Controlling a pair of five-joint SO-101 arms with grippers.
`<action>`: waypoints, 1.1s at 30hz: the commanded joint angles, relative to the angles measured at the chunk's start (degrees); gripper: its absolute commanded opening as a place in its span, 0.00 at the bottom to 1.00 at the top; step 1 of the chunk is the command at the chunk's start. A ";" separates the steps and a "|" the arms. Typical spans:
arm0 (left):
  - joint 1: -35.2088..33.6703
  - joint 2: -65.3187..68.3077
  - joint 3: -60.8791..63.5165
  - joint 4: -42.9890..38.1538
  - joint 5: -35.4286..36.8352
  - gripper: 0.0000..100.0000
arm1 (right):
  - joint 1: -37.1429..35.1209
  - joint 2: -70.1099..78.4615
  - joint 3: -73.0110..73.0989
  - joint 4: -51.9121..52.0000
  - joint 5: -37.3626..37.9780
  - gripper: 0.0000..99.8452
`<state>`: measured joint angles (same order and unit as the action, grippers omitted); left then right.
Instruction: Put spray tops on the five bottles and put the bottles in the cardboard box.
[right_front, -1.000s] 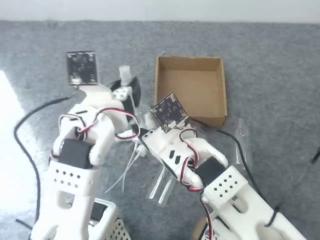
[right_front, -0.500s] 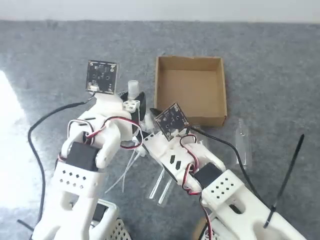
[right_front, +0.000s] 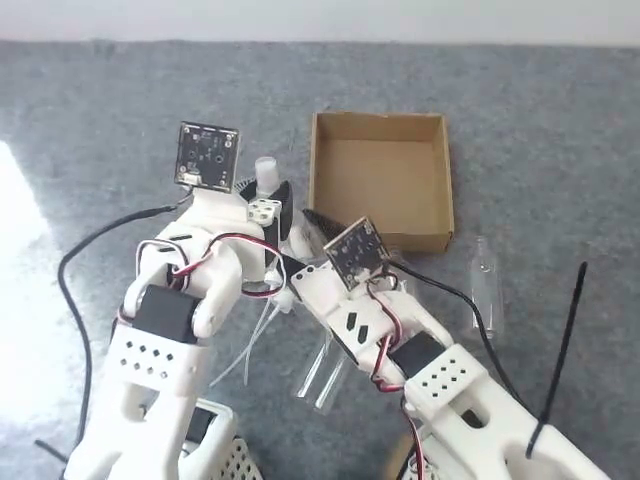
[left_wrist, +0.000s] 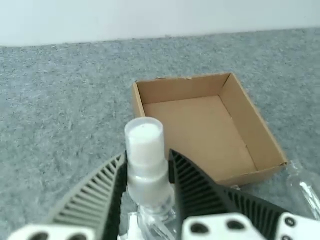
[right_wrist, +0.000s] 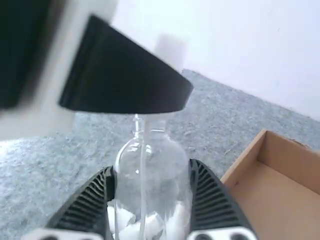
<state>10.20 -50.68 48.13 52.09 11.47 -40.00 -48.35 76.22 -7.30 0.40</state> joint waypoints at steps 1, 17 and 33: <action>-1.23 -0.09 0.92 1.41 -0.79 0.01 | 4.79 -2.77 -1.85 -6.55 -1.05 0.01; -1.32 -0.09 -16.31 8.18 -0.97 0.18 | 4.97 -2.24 -1.23 -6.55 -0.88 0.01; -9.49 -0.18 -20.79 19.78 -4.04 0.22 | 7.69 -2.15 -1.76 -6.46 -0.70 0.01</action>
<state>3.60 -50.24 22.99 75.21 8.57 -34.64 -48.53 76.66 -12.22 0.31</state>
